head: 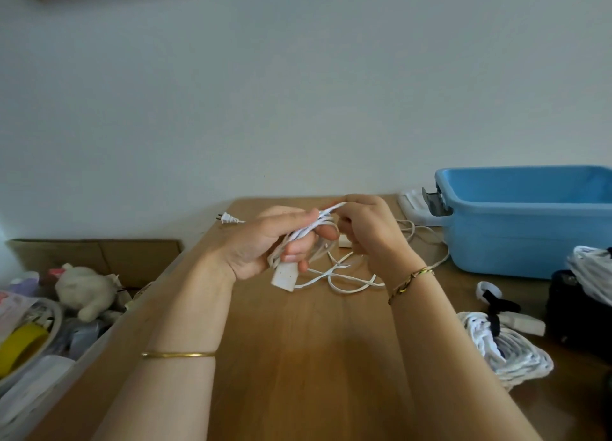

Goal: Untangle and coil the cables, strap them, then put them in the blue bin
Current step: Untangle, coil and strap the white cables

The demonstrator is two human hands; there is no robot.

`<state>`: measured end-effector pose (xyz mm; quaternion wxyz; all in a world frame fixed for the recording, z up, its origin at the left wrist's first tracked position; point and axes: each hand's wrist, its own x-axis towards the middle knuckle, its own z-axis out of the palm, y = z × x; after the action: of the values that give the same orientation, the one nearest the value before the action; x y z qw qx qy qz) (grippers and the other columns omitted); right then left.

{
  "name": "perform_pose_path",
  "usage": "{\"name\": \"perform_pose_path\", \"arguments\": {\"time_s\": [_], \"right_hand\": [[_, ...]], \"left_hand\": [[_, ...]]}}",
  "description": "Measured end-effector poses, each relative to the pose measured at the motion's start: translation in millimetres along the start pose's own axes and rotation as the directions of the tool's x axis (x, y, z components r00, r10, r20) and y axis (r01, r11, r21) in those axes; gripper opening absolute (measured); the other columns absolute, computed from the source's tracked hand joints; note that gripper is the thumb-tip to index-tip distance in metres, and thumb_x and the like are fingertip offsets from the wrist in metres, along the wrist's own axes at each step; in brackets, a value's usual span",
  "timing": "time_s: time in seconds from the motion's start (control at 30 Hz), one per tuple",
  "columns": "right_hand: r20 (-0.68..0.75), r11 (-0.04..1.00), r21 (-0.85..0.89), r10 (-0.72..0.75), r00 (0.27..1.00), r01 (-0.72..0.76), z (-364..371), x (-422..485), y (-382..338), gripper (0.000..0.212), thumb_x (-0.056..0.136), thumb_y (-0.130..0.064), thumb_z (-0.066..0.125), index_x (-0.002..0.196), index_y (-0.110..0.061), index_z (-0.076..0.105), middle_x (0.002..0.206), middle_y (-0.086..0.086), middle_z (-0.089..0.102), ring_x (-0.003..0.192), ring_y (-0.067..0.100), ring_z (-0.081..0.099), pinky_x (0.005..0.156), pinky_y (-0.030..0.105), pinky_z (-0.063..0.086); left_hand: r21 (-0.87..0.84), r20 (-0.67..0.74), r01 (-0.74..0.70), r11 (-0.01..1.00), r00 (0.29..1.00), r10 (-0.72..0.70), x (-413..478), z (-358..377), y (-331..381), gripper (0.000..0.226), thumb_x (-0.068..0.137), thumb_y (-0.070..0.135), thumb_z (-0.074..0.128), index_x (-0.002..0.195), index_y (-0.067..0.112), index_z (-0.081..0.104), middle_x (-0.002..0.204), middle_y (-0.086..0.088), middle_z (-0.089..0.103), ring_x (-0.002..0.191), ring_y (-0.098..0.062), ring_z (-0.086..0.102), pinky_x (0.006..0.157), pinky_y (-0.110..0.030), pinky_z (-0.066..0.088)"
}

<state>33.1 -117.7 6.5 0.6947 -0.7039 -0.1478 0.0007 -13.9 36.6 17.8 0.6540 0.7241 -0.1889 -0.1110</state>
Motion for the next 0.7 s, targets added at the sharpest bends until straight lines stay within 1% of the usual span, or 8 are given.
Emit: {"name": "perform_pose_path", "arguments": {"time_s": [0.17,0.27,0.33,0.37,0.43,0.53,0.63,0.7], "right_hand": [[0.179,0.989,-0.136,0.081,0.980,-0.056,12,-1,12,0.027,0.092,-0.007,0.040,0.067,-0.014,0.045,0.045,-0.006,0.036,0.035,0.005,0.025,0.035,0.015,0.019],[0.221,0.975,-0.221,0.030,0.975,0.020,19,0,16,0.030,0.093,-0.004,0.036,0.068,-0.016,0.047,0.052,-0.002,0.037,0.032,0.002,0.029,0.034,0.015,0.023],[0.256,0.935,-0.344,0.004,0.967,0.087,22,-2,19,0.024,0.093,-0.004,0.037,0.080,-0.014,0.055,0.056,-0.002,0.042,0.039,0.002,0.036,0.039,0.015,0.030],[0.294,0.896,-0.427,0.008,0.956,0.123,23,-4,21,0.022,0.093,-0.006,0.038,0.087,-0.014,0.057,0.060,-0.003,0.044,0.046,0.004,0.040,0.043,0.016,0.032],[0.404,0.806,-0.558,0.054,0.913,0.199,27,-8,22,0.022,0.094,-0.008,0.038,0.096,-0.015,0.059,0.067,-0.006,0.045,0.057,0.006,0.043,0.050,0.017,0.035],[0.541,0.748,-0.607,0.142,0.829,0.268,36,-16,14,0.025,0.094,-0.008,0.039,0.104,-0.014,0.061,0.070,-0.007,0.043,0.060,0.008,0.045,0.055,0.022,0.045],[0.595,0.713,-0.628,0.183,0.783,0.311,40,-19,2,0.025,0.094,-0.008,0.041,0.104,-0.010,0.063,0.064,-0.002,0.046,0.054,0.013,0.048,0.062,0.027,0.050],[0.565,0.717,-0.614,0.106,0.819,0.331,38,-17,-5,0.022,0.093,-0.008,0.044,0.097,-0.010,0.066,0.060,-0.004,0.047,0.048,0.005,0.049,0.058,0.019,0.045]], "left_hand": [[-0.366,-0.019,-0.021,0.930,1.000,0.015,5,-10,-3,0.018,0.082,0.021,0.065,0.075,0.005,0.066,0.040,0.010,0.036,0.035,-0.002,0.034,0.047,-0.021,0.046],[-0.650,-0.040,-0.097,0.753,0.995,0.093,7,-17,0,0.020,0.070,0.020,0.074,0.076,0.004,0.065,0.041,0.009,0.039,0.036,-0.004,0.039,0.051,-0.020,0.050],[-0.779,-0.163,-0.201,0.594,0.980,0.118,6,-21,6,0.018,0.078,0.019,0.066,0.080,0.002,0.062,0.044,0.007,0.041,0.039,-0.006,0.041,0.058,-0.020,0.053],[-0.772,-0.261,-0.275,0.572,0.959,0.109,5,-22,10,0.020,0.086,0.022,0.057,0.084,0.002,0.060,0.047,0.007,0.041,0.041,-0.006,0.041,0.062,-0.019,0.054],[-0.661,-0.430,-0.401,0.634,0.895,0.117,4,-24,14,0.026,0.097,0.022,0.039,0.093,0.003,0.056,0.055,0.008,0.044,0.048,-0.005,0.044,0.070,-0.019,0.054],[-0.436,-0.601,-0.500,0.748,0.781,0.172,9,-22,8,0.022,0.102,0.013,0.033,0.094,0.005,0.052,0.059,0.007,0.050,0.055,-0.007,0.048,0.082,-0.027,0.053],[-0.129,-0.748,-0.484,0.865,0.621,0.236,15,-24,-2,0.016,0.102,0.007,0.037,0.094,0.007,0.052,0.060,0.003,0.051,0.057,-0.009,0.050,0.088,-0.031,0.051],[0.035,-0.774,-0.376,0.926,0.575,0.264,16,-26,-7,0.013,0.102,0.007,0.038,0.099,0.009,0.050,0.066,0.001,0.049,0.067,-0.012,0.053,0.088,-0.031,0.048]]}}
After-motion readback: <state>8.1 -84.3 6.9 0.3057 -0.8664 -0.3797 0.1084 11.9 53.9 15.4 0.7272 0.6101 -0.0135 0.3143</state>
